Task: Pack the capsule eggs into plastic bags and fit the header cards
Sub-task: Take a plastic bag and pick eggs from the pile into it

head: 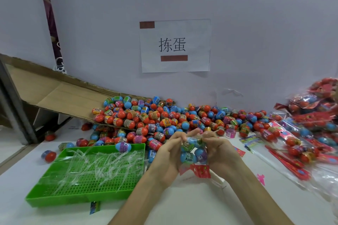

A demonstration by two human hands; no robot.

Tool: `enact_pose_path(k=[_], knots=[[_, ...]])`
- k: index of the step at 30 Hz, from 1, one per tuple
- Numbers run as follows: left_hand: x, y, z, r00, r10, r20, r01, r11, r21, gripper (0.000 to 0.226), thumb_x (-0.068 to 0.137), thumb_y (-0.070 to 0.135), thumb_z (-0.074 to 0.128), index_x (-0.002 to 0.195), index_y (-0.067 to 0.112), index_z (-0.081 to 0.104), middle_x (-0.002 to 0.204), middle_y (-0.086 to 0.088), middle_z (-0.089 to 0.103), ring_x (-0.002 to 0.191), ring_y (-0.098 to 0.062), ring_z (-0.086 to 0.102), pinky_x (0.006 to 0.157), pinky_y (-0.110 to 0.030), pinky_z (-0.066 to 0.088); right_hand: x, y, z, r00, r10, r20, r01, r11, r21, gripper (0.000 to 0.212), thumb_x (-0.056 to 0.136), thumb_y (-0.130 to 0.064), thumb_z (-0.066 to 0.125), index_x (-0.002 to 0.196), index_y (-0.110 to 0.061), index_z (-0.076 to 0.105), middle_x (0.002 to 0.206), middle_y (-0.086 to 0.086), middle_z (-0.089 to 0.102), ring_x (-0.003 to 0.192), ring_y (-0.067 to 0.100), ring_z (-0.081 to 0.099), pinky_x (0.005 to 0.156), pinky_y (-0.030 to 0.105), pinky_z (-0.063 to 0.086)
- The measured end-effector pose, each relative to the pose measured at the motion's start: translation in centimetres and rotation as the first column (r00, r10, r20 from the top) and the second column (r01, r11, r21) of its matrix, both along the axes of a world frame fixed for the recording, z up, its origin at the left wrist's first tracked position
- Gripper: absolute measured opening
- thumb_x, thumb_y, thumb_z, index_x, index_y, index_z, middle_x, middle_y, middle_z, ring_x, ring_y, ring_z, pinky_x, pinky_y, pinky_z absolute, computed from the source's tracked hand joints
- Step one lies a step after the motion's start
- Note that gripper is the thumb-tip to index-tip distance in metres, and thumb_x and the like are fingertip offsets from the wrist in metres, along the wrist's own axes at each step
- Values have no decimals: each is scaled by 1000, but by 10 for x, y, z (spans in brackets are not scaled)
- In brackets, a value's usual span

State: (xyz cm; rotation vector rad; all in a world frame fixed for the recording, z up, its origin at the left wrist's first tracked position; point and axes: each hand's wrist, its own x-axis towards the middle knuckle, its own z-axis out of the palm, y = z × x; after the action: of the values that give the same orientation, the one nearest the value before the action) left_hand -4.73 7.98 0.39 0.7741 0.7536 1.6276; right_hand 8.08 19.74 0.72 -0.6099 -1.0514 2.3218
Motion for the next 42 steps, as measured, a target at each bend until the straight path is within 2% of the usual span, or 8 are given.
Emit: enact_pose_path(k=[3, 10, 18, 24, 28, 33, 38, 42], knots=[[2, 0, 2, 998, 5, 68, -3, 999, -32, 28, 109, 24, 35, 87, 16, 49, 148, -9, 59, 134, -28, 59, 110, -50, 47, 2, -1, 4, 1000, 4, -10, -4, 1000, -8, 21, 81, -4, 61, 66, -16, 69, 98, 14, 72, 95, 31, 68, 71, 41, 60], [2, -2, 3, 983, -32, 182, 37, 999, -28, 30, 101, 30, 44, 79, 17, 57, 146, -9, 61, 126, -28, 65, 86, -42, 59, 3, -5, 6, 998, 50, -45, -48, 997, 57, 24, 80, -3, 53, 59, -13, 57, 101, 15, 67, 97, 33, 66, 77, 43, 58], [1, 2, 1, 972, 34, 233, -8, 994, -108, 20, 92, 27, 49, 78, 16, 58, 140, -12, 66, 123, -34, 67, 92, -49, 59, 1, -7, 9, 994, 101, 38, -107, 973, 204, 23, 88, -11, 56, 66, -16, 58, 90, 8, 69, 87, 24, 70, 64, 37, 60], [1, 1, 4, 967, 69, 243, -37, 990, -134, 62, 105, 47, 33, 72, 14, 73, 135, -16, 68, 118, -33, 70, 90, -46, 60, 0, -5, 10, 989, 132, 73, -148, 940, 308, 11, 89, -15, 61, 81, -11, 56, 117, 28, 64, 104, 35, 65, 72, 41, 58], [3, -1, 5, 986, 51, 157, -30, 990, -136, 6, 88, 17, 59, 89, 12, 62, 133, -13, 70, 110, -32, 73, 83, -43, 61, 3, -3, 9, 980, 176, 92, -198, 896, 398, 14, 99, -9, 52, 85, -9, 53, 134, 28, 59, 113, 39, 61, 78, 42, 57], [1, 0, 2, 991, -6, 132, 16, 997, -74, 26, 67, 2, 57, 91, 11, 62, 137, -12, 68, 111, -32, 72, 80, -43, 61, 11, 7, 10, 967, 241, 82, -252, 853, 456, 14, 96, -12, 58, 82, -10, 55, 133, 19, 63, 113, 33, 64, 80, 38, 60], [2, -1, 3, 992, 22, 122, -15, 998, -62, 23, 67, -2, 53, 81, 15, 46, 137, -11, 68, 113, -32, 71, 81, -44, 61, 19, 11, 15, 945, 325, 31, -303, 839, 452, 15, 96, -13, 58, 81, -13, 60, 128, 14, 66, 111, 29, 68, 79, 34, 59], [1, -4, 8, 970, -42, 240, 53, 998, -37, 9, 84, 11, 58, 75, 14, 58, 135, -13, 68, 109, -32, 73, 73, -41, 62, 25, 13, 18, 934, 355, 43, -334, 822, 461, 15, 94, -11, 57, 80, -15, 63, 125, 11, 64, 107, 23, 66, 80, 30, 56]])
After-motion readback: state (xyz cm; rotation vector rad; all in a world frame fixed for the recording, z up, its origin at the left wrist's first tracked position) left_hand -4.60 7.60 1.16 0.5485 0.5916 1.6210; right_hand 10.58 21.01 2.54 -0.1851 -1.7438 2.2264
